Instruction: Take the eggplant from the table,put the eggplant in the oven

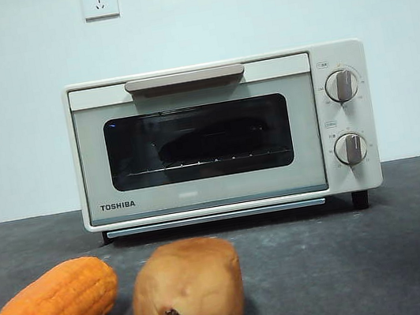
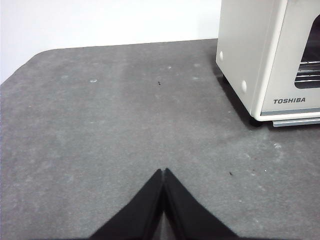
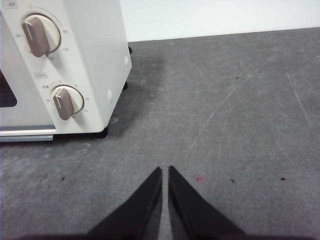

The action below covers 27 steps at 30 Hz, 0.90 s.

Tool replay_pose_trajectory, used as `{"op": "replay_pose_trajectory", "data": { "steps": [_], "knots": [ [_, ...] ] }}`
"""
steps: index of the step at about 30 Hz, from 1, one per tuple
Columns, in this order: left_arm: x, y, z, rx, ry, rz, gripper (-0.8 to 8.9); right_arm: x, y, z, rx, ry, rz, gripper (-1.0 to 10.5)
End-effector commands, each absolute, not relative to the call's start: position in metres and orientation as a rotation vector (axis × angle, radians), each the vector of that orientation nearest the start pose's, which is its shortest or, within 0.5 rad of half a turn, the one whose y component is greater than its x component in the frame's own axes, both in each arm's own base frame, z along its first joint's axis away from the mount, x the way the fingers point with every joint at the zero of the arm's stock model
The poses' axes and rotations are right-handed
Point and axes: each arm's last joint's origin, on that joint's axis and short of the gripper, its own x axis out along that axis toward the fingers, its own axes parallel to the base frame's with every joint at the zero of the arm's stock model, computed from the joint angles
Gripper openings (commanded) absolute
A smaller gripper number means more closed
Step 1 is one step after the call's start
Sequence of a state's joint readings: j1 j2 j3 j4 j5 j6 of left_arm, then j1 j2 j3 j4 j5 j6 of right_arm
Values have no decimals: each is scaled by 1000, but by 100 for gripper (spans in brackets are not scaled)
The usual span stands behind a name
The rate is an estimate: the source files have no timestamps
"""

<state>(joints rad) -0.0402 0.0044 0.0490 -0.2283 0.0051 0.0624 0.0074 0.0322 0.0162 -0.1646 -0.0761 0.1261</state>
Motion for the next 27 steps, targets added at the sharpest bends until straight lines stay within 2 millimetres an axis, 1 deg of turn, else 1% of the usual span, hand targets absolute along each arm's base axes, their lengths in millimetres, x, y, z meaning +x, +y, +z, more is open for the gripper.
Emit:
{"op": "replay_pose_trajectory", "data": {
  "steps": [1, 27],
  "knots": [
    [94, -4, 153, 73, 199, -53, 4, 97, 3, 151, 139, 171, 68, 5],
    [94, -4, 153, 73, 199, -53, 4, 97, 3, 152, 138, 164, 67, 5]
  ]
}}
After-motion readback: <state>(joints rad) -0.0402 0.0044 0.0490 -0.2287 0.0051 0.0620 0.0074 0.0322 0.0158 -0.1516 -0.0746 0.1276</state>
